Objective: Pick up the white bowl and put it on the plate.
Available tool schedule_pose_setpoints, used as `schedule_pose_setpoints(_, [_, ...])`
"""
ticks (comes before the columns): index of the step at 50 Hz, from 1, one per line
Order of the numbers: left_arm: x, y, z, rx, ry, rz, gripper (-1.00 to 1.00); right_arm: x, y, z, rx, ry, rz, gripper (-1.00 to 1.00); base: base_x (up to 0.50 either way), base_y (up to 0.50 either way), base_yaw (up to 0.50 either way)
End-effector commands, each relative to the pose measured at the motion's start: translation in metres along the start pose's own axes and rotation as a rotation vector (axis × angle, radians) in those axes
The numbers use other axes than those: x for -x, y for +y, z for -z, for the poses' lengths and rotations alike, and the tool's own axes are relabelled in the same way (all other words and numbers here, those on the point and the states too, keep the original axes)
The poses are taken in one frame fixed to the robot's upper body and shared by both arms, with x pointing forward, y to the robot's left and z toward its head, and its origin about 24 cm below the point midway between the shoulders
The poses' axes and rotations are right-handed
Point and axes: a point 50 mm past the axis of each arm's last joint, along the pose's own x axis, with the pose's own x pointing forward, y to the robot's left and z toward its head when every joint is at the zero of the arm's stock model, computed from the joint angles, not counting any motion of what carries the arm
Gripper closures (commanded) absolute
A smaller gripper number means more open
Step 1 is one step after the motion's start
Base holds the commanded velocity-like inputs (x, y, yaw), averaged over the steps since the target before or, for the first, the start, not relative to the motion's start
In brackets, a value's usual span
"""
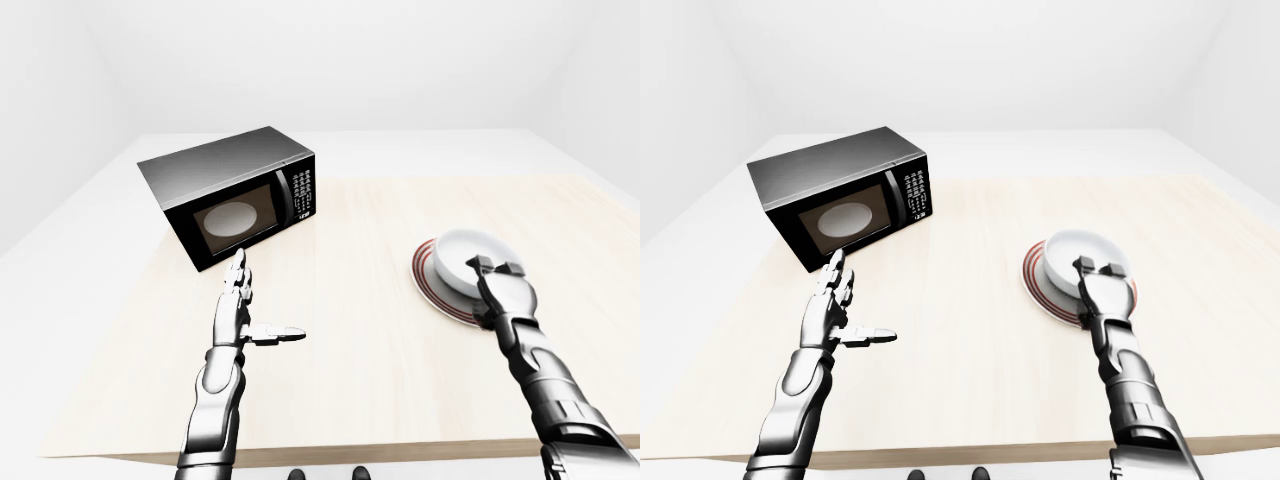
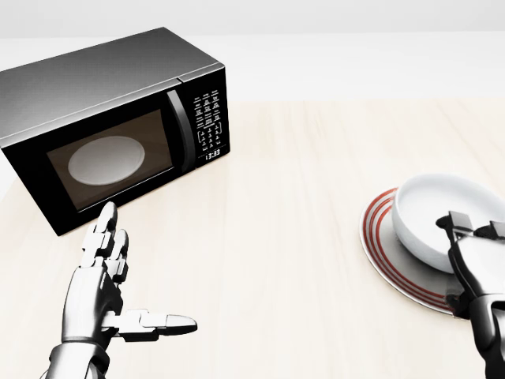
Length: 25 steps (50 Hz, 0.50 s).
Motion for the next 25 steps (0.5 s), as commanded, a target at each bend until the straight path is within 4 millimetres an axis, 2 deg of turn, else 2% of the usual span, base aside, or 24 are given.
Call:
schedule_pose_setpoints(1, [0.0, 0.0, 0.0, 0.0, 0.0, 0.0, -1.0, 0.0, -0.002, 0.002, -0.016, 0.012, 0.022, -1.0, 0.0, 0.0, 0.0])
schedule_pose_setpoints(11, [0.0, 0.0, 0.0, 0.0, 0.0, 0.0, -1.0, 0.001, -0.001, 0.003, -0.016, 0.012, 0.02, -1.0, 0.0, 0.0, 0.0])
schedule_pose_setpoints(15, [0.0, 0.0, 0.0, 0.0, 0.0, 0.0, -1.0, 0.001, -0.015, -0.002, -0.038, -0.017, 0.041, -1.0, 0.0, 0.0, 0.0])
schedule_pose_setpoints(20, [0.0, 0.0, 0.0, 0.0, 0.0, 0.0, -1.0, 0.003, -0.057, -0.009, -0.085, -0.051, 0.11, -1.0, 0.0, 0.0, 0.0])
schedule_pose_setpoints(21, [0.0, 0.0, 0.0, 0.0, 0.0, 0.0, -1.0, 0.005, -0.075, -0.011, -0.099, -0.06, 0.14, -1.0, 0.0, 0.0, 0.0])
schedule_pose_setpoints(24, [0.0, 0.0, 0.0, 0.0, 0.0, 0.0, -1.0, 0.009, -0.102, -0.013, -0.116, -0.068, 0.182, -1.0, 0.0, 0.0, 0.0])
schedule_pose_setpoints(25, [0.0, 0.0, 0.0, 0.0, 0.0, 0.0, -1.0, 0.012, -0.119, -0.015, -0.126, -0.076, 0.209, -1.0, 0.0, 0.0, 0.0])
